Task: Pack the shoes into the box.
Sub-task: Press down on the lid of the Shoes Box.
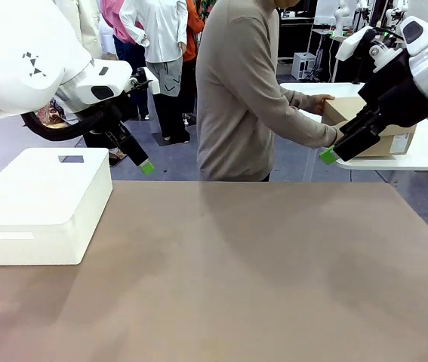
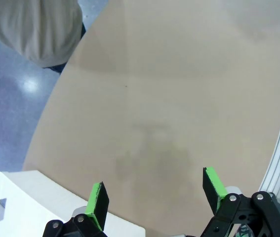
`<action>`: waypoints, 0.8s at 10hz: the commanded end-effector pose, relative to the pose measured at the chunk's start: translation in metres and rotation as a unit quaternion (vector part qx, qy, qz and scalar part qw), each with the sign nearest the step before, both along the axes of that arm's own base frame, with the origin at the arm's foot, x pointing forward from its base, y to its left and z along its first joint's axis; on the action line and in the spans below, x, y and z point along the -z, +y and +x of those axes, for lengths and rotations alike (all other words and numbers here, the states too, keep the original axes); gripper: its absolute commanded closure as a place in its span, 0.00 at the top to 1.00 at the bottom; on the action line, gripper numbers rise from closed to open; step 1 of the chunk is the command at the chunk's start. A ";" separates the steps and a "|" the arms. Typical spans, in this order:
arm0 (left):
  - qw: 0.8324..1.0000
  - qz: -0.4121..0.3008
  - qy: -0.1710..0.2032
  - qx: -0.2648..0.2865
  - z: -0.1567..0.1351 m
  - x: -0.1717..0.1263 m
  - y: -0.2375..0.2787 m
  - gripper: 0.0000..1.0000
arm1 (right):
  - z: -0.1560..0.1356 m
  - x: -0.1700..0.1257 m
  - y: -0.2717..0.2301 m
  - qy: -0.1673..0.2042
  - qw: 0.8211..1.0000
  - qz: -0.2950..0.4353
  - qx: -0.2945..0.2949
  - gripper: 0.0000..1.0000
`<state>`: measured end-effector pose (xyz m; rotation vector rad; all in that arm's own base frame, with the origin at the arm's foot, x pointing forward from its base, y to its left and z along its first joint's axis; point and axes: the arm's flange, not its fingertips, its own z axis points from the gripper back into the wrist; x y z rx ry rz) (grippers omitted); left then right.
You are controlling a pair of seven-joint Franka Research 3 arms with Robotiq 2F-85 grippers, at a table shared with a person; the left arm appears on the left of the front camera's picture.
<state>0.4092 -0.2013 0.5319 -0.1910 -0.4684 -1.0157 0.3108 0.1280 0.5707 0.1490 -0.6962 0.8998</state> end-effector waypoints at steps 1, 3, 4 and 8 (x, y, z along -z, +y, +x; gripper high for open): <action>1.000 -0.002 -0.002 -0.006 -0.004 0.002 0.002 1.00 | -0.001 0.001 0.001 0.003 1.000 -0.003 0.010 1.00; 1.000 -0.002 -0.002 -0.006 -0.004 0.002 0.002 1.00 | -0.001 0.001 0.001 0.003 1.000 -0.003 0.010 1.00; 1.000 -0.002 -0.002 -0.006 -0.004 0.002 0.002 1.00 | -0.001 0.001 0.001 0.003 1.000 -0.003 0.010 1.00; 1.000 -0.002 -0.002 -0.006 -0.004 0.002 0.002 1.00 | -0.001 0.001 0.001 0.003 1.000 -0.003 0.010 1.00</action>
